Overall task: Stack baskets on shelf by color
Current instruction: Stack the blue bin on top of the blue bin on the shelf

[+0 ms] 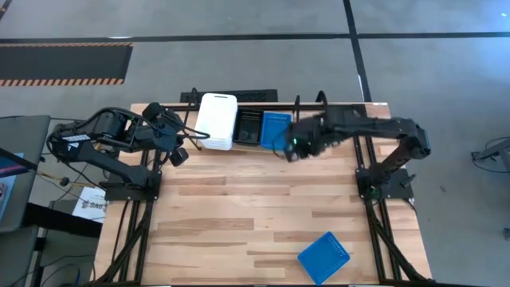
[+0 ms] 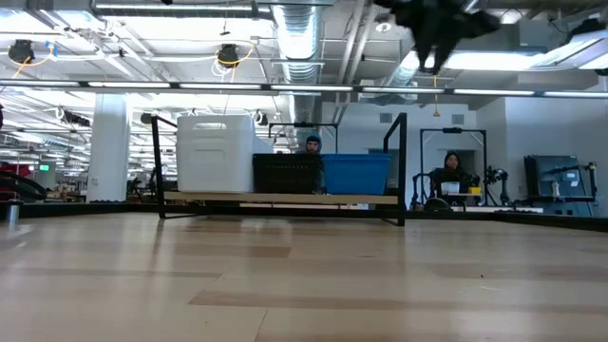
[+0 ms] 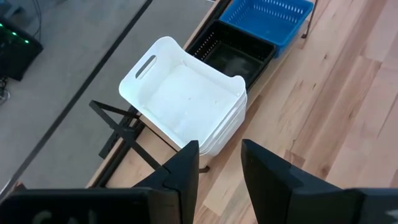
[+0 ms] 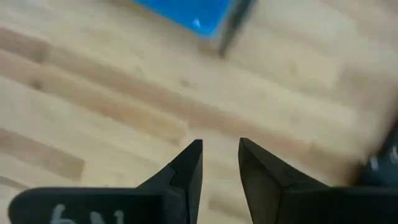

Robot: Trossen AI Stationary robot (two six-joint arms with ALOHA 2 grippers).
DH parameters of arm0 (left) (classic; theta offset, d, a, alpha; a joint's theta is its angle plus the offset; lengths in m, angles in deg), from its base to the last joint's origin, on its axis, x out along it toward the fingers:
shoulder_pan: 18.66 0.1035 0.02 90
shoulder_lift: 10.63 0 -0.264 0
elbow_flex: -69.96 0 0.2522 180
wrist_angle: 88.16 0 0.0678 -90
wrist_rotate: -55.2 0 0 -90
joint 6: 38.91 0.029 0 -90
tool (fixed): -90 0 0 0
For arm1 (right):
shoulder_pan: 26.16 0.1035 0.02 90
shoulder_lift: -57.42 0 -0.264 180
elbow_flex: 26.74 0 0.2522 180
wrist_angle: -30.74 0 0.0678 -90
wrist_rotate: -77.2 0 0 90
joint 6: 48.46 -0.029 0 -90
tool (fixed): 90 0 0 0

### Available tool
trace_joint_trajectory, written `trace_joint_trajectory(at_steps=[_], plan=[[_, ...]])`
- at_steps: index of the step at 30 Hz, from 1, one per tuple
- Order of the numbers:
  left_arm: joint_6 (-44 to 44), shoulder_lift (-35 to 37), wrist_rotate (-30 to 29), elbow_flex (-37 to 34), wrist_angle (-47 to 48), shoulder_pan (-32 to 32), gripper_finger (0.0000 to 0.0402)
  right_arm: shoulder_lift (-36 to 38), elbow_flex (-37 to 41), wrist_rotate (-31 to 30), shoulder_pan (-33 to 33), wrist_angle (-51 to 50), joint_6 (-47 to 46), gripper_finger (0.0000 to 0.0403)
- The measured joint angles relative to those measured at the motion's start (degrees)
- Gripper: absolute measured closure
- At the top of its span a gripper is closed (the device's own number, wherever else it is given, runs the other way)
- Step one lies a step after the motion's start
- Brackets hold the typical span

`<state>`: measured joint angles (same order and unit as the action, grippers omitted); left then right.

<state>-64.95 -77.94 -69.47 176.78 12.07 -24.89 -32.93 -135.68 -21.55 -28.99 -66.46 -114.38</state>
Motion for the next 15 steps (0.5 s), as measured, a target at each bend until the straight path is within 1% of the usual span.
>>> trace_joint_trajectory(at_steps=[3, 8, 15], plan=[[-0.29, 0.0, 0.0, 0.01, 0.0, 0.02, 0.0292, 0.0, 0.0, 0.01, 6.05, -3.59, -8.45, 0.028], [-0.61, -0.08, -0.02, 0.0, -0.02, 0.01, 0.0292, 0.0, 0.0, 0.04, 16.02, -3.94, -19.17, 0.0282], [-0.68, -0.17, -0.02, -0.01, -0.02, 0.01, 0.0292, -1.0, 0.09, 0.09, 28.38, -3.73, -32.64, 0.028]])
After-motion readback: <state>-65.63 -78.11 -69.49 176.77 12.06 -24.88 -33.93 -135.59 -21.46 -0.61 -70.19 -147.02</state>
